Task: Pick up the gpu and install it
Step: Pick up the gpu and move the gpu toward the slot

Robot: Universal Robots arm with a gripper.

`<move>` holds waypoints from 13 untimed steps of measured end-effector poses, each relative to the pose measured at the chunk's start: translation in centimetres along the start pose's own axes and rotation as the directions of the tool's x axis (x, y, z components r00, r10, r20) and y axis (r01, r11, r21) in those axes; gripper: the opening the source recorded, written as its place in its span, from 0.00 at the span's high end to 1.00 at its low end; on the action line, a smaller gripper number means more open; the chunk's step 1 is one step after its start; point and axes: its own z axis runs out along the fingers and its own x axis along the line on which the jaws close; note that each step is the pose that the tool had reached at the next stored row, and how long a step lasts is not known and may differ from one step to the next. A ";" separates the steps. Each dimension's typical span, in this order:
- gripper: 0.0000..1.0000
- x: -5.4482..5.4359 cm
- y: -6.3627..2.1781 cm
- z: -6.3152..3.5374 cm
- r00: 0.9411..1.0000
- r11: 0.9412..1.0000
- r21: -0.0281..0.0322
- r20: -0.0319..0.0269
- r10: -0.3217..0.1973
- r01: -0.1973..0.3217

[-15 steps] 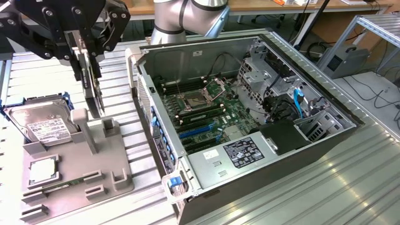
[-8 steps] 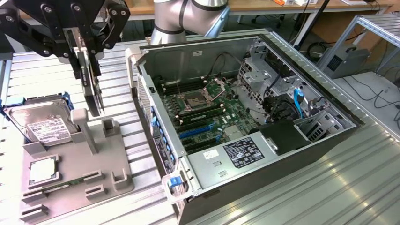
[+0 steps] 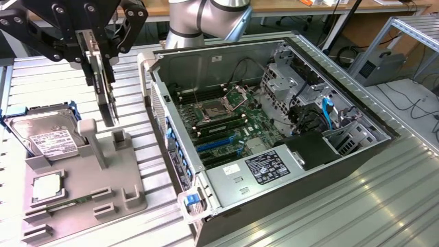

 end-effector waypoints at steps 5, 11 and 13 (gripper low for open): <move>0.73 -1.8 0.04 0.05 1.000 1.000 0.000 0.000 0.000 0.000; 0.73 -3.7 0.10 0.10 1.000 1.000 0.000 0.000 0.000 0.000; 0.73 -4.4 0.11 0.11 1.000 1.000 0.000 0.000 0.000 0.000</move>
